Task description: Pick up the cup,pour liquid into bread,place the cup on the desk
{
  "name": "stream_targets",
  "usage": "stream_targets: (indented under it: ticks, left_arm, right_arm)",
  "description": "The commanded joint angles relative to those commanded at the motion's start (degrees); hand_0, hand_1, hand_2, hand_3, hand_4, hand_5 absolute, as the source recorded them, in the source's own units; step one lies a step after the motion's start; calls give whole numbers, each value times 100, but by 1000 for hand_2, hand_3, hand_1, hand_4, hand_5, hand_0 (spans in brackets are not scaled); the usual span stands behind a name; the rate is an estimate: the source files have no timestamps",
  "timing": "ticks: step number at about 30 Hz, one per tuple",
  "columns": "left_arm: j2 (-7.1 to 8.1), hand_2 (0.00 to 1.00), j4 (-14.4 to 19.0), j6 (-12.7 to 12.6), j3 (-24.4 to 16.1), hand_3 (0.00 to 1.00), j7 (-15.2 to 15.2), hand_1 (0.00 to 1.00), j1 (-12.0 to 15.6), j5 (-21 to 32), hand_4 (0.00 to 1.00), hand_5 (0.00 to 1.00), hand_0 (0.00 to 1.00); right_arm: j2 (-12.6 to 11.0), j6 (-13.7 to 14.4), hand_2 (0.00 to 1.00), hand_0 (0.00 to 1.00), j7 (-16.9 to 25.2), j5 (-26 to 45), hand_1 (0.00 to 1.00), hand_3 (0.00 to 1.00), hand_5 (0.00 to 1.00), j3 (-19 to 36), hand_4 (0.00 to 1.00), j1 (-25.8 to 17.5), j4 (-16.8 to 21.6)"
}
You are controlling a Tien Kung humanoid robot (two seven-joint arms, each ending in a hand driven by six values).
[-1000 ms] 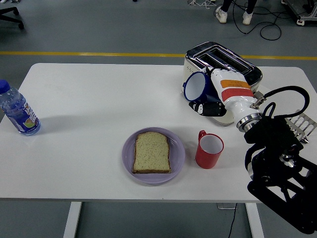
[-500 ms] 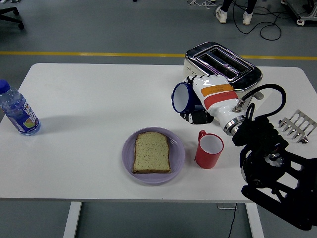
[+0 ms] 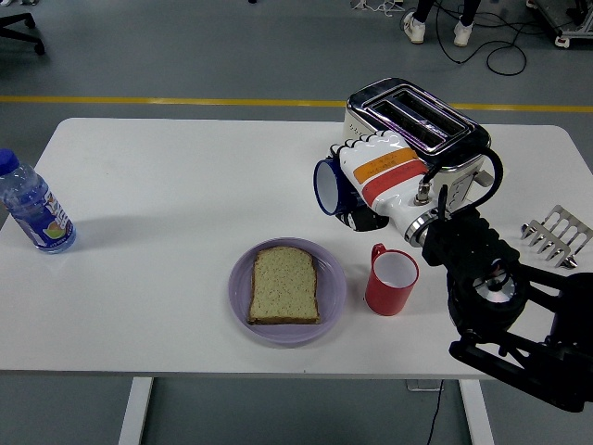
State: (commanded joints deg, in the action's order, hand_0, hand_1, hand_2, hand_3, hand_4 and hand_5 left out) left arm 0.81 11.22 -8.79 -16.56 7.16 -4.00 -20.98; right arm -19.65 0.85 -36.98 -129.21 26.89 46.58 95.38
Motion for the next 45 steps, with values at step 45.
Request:
stream_targets:
  ticks: [45]
  left_arm:
    - [-30, 649, 4, 6, 29, 503, -1, 638, 70, 0, 239, 863, 632]
  right_arm:
    - [-224, 352, 613, 558, 0, 120, 530, 562, 2, -245, 569, 249, 133]
